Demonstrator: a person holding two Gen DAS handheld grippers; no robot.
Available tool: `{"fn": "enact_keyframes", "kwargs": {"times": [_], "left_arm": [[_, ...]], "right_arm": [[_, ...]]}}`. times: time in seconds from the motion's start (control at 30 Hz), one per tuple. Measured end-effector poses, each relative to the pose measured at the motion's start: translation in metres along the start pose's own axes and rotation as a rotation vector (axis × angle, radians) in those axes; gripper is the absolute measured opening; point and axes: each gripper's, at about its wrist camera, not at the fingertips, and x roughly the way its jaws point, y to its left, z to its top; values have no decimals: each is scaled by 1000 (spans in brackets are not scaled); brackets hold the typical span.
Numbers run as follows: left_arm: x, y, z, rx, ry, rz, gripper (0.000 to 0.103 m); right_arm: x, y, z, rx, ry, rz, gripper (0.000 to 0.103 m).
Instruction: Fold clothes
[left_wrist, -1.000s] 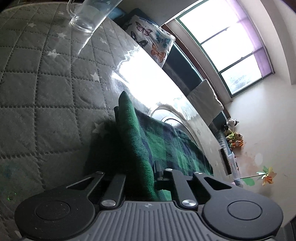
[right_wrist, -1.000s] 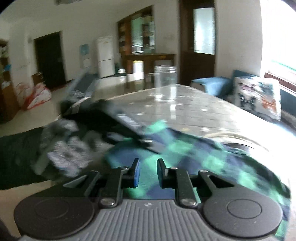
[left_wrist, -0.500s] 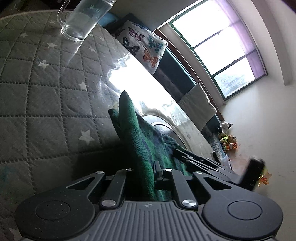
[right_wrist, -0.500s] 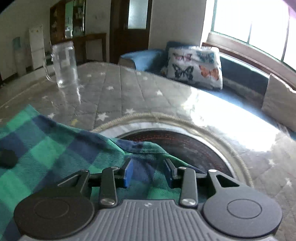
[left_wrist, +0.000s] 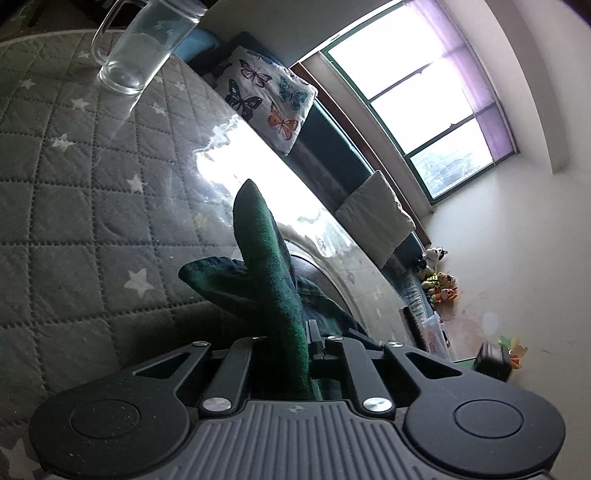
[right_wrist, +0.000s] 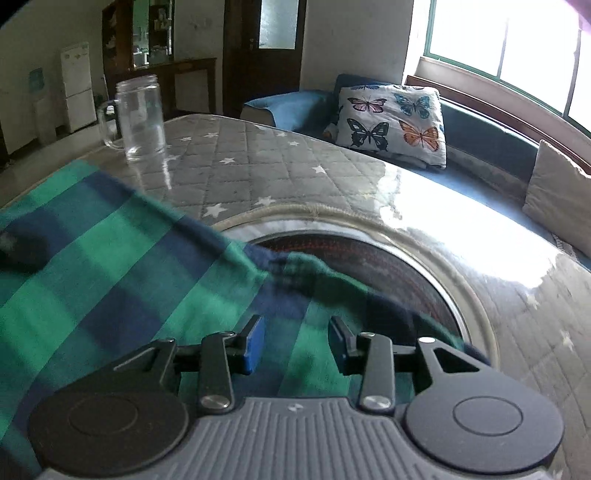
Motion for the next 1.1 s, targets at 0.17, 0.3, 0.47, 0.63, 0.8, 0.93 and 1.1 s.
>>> {"fn": "enact_keyframes", "kwargs": {"times": [0.17,0.3,0.47,0.63,0.8,0.93,1.1], "left_arm": [[1,-8,1,-9,-2,-8,9],[2,-16,3,-14,-2,1,9],[3,-29,3,-6,-3,5,9],[6,-43,2,2,-2,12,9],[11,-62,1,19,-1,26,9],[23,-81,-1,30,3,47,9],[39,-106,-4,43,9,75,9]], "right_arm": [[-2,7,-18,0,7,2,38],[-7,4,-20,35,6,9,38],[-35,6,-32,37,-4,49,39],[-57,17,-58,24,6,93,39],[-80,21,-79,20,-6,112,39],[-90,26,-95,-12,-41,81,39],[-97,24,-102,-14,-73,86,41]]}}
